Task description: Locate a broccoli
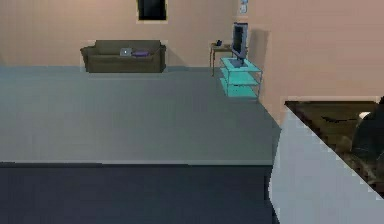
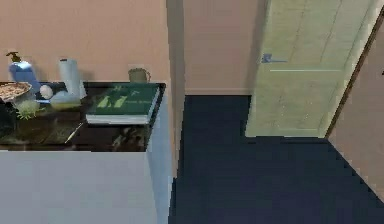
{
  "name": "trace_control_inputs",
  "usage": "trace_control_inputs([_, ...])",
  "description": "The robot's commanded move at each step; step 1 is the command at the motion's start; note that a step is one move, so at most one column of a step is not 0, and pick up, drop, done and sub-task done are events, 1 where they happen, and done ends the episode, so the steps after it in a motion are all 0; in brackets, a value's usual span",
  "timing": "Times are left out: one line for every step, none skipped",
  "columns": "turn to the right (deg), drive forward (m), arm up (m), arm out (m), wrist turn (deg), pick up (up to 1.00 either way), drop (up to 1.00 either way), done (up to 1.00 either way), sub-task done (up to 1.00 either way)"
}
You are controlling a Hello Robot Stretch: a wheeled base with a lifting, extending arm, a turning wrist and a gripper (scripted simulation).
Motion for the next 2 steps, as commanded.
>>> trace_control_inputs([0.0, 0.30, 0.00, 0.00, 0.0, 0.00, 0.00, 0.00, 0.00])
trace_control_inputs([-30.0, 0.00, 0.00, 0.00, 0.0, 0.00, 0.00, 0.00, 0.00])
